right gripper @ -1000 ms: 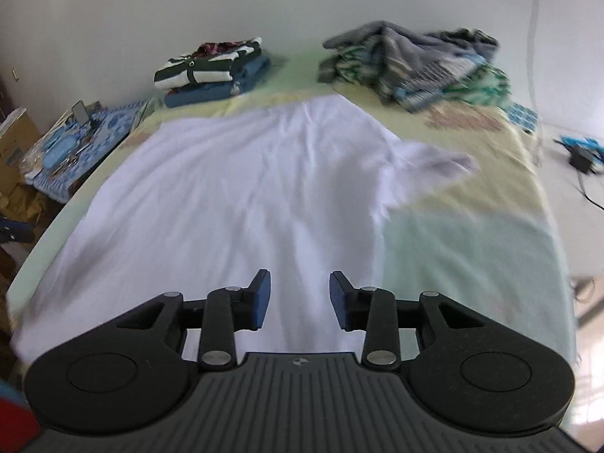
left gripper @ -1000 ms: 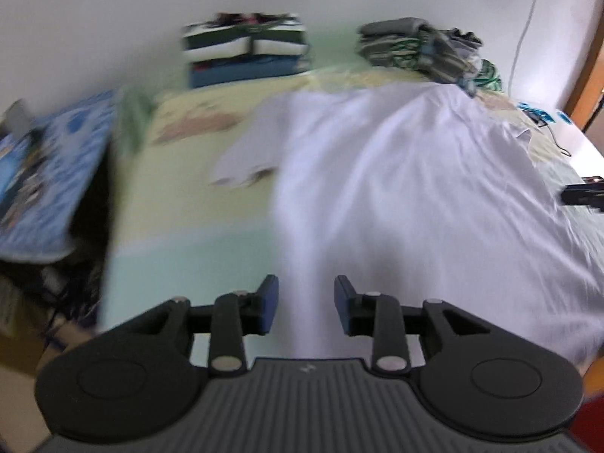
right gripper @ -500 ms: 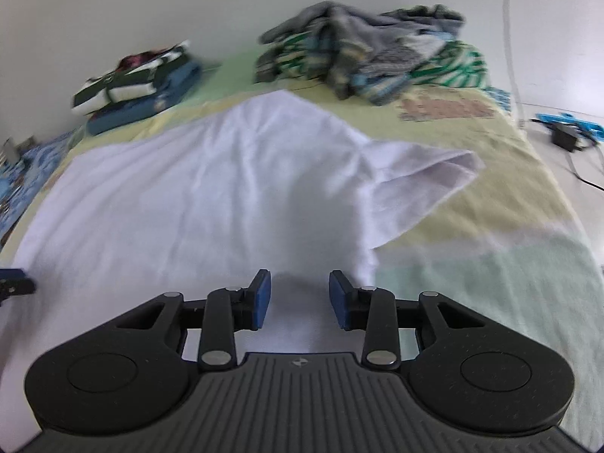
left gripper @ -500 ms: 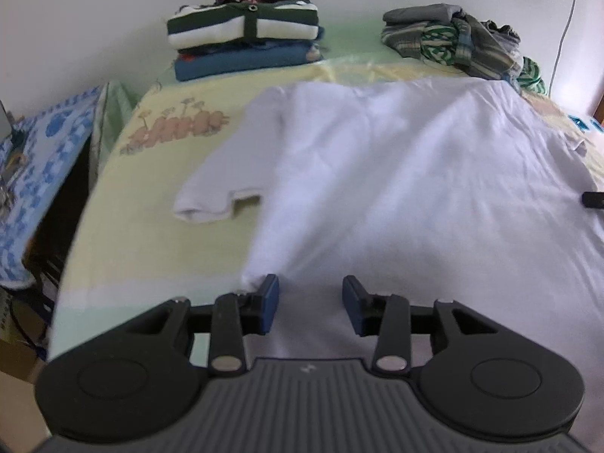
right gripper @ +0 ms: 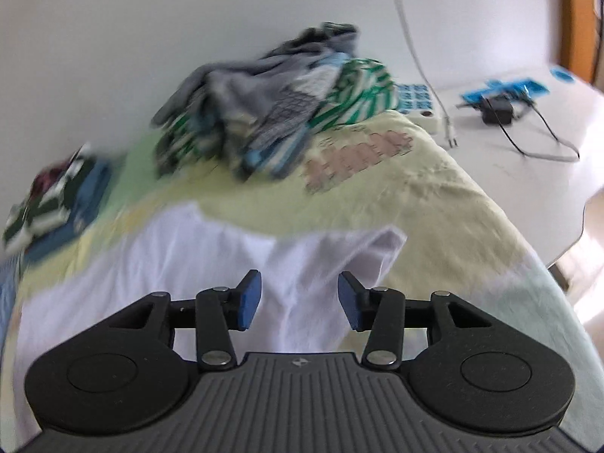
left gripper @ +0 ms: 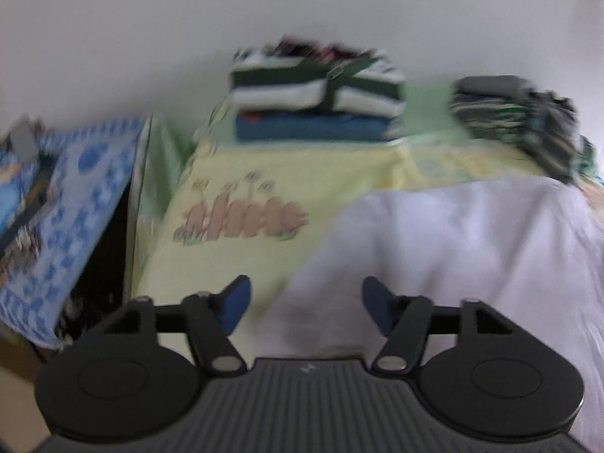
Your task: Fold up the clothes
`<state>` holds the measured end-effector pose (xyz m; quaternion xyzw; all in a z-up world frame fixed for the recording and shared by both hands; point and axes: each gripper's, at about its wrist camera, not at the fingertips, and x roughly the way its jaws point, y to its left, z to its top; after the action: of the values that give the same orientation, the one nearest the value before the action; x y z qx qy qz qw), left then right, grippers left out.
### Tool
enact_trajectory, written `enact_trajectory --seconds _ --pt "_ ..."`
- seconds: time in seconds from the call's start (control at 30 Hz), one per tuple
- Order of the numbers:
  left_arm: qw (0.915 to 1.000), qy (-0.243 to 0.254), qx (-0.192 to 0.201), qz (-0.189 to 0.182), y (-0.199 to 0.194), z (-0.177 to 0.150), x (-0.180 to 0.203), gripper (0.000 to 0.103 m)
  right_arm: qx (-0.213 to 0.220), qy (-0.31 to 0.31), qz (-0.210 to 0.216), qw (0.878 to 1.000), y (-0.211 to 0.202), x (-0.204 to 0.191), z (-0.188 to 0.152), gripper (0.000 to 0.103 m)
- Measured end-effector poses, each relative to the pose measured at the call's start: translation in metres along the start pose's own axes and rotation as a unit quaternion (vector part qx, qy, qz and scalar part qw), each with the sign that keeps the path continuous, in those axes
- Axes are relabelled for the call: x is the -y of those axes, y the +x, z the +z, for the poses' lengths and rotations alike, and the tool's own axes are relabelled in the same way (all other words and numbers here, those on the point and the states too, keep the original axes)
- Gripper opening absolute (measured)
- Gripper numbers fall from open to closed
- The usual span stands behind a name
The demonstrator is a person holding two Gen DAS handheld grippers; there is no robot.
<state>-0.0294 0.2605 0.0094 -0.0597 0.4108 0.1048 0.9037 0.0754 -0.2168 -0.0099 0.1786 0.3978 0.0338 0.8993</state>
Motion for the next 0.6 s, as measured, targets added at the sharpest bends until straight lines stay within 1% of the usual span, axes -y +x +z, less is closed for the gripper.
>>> enact_trajectory --seconds 0.03,0.1,0.13,0.17,0.2,0.23,0.3,0.37,0.43,0.47,0.5,0.53,0.57,0.6 --pt "0.9999 -0.003 -0.008 0.007 0.008 0.003 -0.002 0.057 -0.009 0.022 -0.001 1.0 0.008 0.005 0.004 0.048" --pt "0.9996 0.008 -0.015 0.022 0.02 0.005 0.001 0.059 -0.023 0.061 -0.003 0.998 0.02 0.013 0.01 0.048" --pt "0.9995 0.01 -0.018 0.024 0.023 0.006 0.002 0.063 -0.027 0.077 -0.004 0.997 0.025 0.017 0.012 0.048" --pt "0.9994 0.011 -0.02 0.027 0.027 0.007 0.003 0.066 -0.021 0.087 -0.003 0.996 0.028 0.019 0.013 0.047" --pt "0.9995 0.008 -0.023 0.022 0.03 0.007 0.002 0.071 -0.018 0.086 -0.002 0.996 0.03 0.018 0.014 0.047" --pt "0.9996 0.002 -0.027 0.012 0.032 0.008 0.003 0.073 -0.017 0.083 -0.002 0.996 0.032 0.016 0.014 0.047" --pt "0.9995 0.009 -0.03 0.005 0.036 0.009 0.011 0.073 -0.015 0.074 -0.001 0.997 0.038 0.012 0.017 0.044" --pt "0.999 0.025 -0.038 0.006 0.043 0.01 0.022 0.072 -0.017 0.063 0.001 0.998 0.044 0.009 0.021 0.012" --pt "0.9981 0.027 -0.055 0.0 0.05 0.011 0.029 0.067 -0.019 0.057 0.003 0.998 0.051 0.008 0.025 0.008" --pt "0.9981 0.025 -0.057 -0.002 0.051 0.011 0.03 0.065 -0.012 0.058 0.01 0.998 0.051 0.008 0.028 0.006" --pt "0.9981 0.028 -0.055 -0.004 0.051 0.012 0.031 0.061 -0.003 0.059 0.019 0.998 0.049 0.008 0.031 0.005" --pt "0.998 0.032 -0.055 -0.005 0.05 0.012 0.032 0.051 0.006 0.06 0.027 0.998 0.048 0.009 0.034 0.005" --pt "0.9979 0.036 -0.053 -0.006 0.05 0.013 0.033 0.045 0.023 0.057 0.036 0.997 0.042 0.007 0.037 0.005" --pt "0.9978 0.04 -0.052 -0.007 0.049 0.013 0.034 0.033 0.041 0.053 0.045 0.997 0.035 0.005 0.04 0.005"
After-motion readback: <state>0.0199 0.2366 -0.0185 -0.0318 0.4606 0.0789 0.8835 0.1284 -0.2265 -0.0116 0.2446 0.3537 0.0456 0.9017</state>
